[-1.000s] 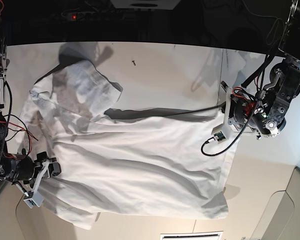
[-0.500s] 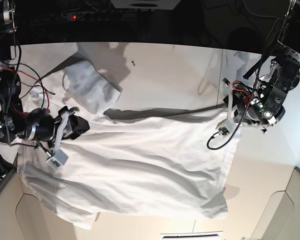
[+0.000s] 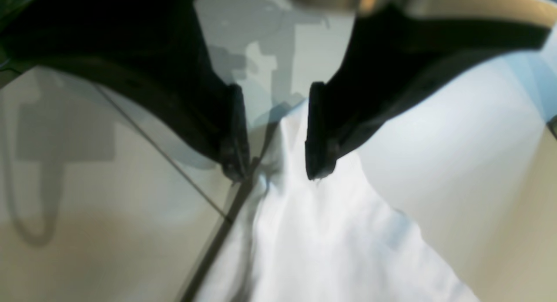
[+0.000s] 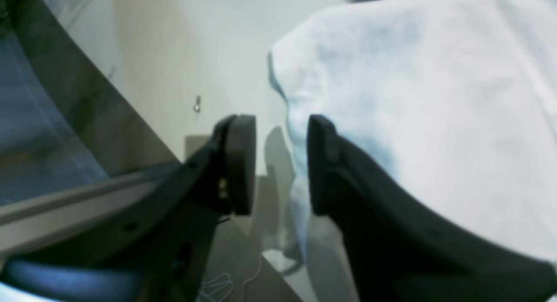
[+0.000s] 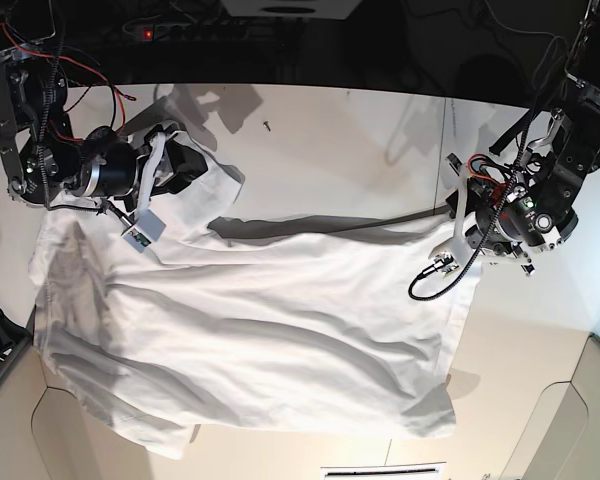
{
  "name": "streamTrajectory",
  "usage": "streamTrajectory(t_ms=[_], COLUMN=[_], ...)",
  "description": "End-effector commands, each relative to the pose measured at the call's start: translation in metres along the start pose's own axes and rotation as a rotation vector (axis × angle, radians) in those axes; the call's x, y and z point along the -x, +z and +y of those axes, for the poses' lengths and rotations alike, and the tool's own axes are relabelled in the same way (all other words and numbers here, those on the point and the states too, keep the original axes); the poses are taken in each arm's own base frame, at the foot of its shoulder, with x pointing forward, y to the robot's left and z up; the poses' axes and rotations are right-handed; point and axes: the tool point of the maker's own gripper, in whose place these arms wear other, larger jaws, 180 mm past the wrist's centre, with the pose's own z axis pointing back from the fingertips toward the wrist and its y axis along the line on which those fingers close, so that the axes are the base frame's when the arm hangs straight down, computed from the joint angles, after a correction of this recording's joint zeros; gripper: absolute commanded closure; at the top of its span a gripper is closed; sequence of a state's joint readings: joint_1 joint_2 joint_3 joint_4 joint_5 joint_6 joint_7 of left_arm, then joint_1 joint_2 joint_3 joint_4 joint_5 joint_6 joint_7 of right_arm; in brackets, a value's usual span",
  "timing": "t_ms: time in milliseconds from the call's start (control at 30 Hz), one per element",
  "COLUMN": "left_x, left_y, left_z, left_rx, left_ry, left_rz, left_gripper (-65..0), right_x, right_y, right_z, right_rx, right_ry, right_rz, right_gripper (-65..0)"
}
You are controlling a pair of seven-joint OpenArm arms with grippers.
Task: Layout the t-shirt on the table in an organized manner, then fold the t-shirt properly
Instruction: 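Release the shirt with the right gripper and regrasp near the collar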
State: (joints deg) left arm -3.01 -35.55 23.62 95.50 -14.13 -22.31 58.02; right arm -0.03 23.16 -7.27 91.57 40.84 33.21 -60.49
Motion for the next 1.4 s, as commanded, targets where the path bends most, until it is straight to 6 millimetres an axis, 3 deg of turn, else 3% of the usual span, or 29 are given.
streamTrajectory(t_ms=[0, 200, 400, 567, 700, 833, 1133, 1200, 1300, 1367], left_x=[-0.008, -0.01, -0.011, -0.012, -0.012, -0.013, -0.015, -0.015, -0.017, -0.017], left_y=[0.006, 0.006, 0.006, 0.006, 0.006, 0.006, 0.005, 0.005, 0.005, 0.005], left_z=[0.014, 0.014, 0.014, 0.013, 0.013, 0.012, 0.009, 0.009, 0.009, 0.009], left_rx=[-0.035, -0.035, -0.035, -0.032, -0.032, -0.031, -0.022, -0.022, -0.022, -0.022], left_ry=[-0.004, -0.004, -0.004, -0.002, -0.002, -0.001, 0.005, 0.005, 0.004, 0.004], left_rz=[-0.03, -0.04, -0.045, -0.047, -0.046, -0.049, -0.055, -0.055, -0.071, -0.071], left_gripper=[-25.5, -25.6, -25.6, -25.6, -25.5, -25.6, -25.5, -25.6, -25.5, -25.5], right_x=[-0.006, 0.017, 0.019, 0.023, 0.02, 0.023, 0.077, 0.08, 0.073, 0.067], right_y=[0.006, 0.003, 0.004, 0.005, 0.008, 0.007, -0.016, -0.019, -0.019, -0.016], right_z=[-0.003, -0.013, -0.016, -0.026, -0.04, -0.042, -0.045, -0.041, -0.032, -0.027], right_rx=[0.012, 0.078, 0.096, 0.151, 0.23, 0.233, 0.164, 0.138, 0.092, 0.073], right_ry=[0.014, 0.029, 0.03, 0.058, 0.106, 0.101, -0.03, -0.053, -0.077, -0.069], right_rz=[-0.025, 0.053, 0.063, 0.09, 0.079, 0.089, 0.215, 0.216, 0.198, 0.21], right_gripper=[-20.2, -20.2, -20.3, -31.1, -31.0, -31.0, -30.7, -26.1, -7.5, -0.3])
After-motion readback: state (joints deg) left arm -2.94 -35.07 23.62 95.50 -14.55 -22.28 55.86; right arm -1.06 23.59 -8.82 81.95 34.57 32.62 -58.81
